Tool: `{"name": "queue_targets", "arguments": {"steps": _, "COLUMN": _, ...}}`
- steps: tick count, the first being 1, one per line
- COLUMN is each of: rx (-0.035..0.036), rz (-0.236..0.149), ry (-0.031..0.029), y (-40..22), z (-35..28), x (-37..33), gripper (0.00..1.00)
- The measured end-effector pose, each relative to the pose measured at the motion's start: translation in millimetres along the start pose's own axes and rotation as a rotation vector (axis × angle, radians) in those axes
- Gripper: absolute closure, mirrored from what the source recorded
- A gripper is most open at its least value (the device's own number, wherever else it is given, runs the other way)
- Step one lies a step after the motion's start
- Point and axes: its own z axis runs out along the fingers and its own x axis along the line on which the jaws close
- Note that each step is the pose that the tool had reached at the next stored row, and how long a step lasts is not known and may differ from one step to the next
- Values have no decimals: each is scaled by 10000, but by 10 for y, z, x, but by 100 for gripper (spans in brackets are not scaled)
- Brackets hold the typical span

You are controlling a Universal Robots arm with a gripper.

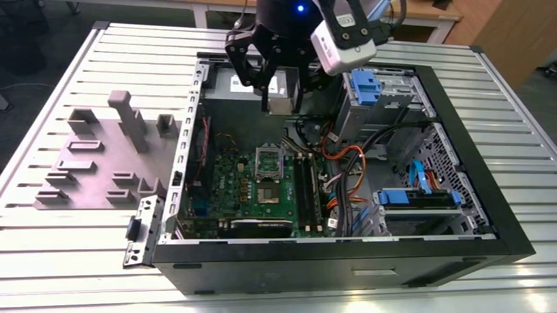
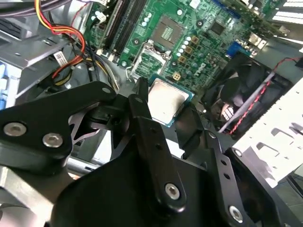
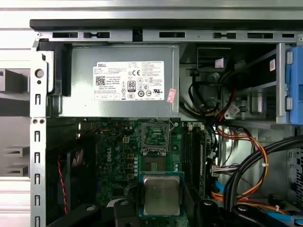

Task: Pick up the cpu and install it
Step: 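Pick up the cpu and move it towards the insertion slot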

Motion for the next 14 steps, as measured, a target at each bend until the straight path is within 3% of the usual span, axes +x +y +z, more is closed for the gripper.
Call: {"name": "queue_targets", "arguments": {"steps": 14, "rx": 4, "rz": 21, "ry": 0, "y": 1, "z": 1, "x": -38, "gripper": 53}}
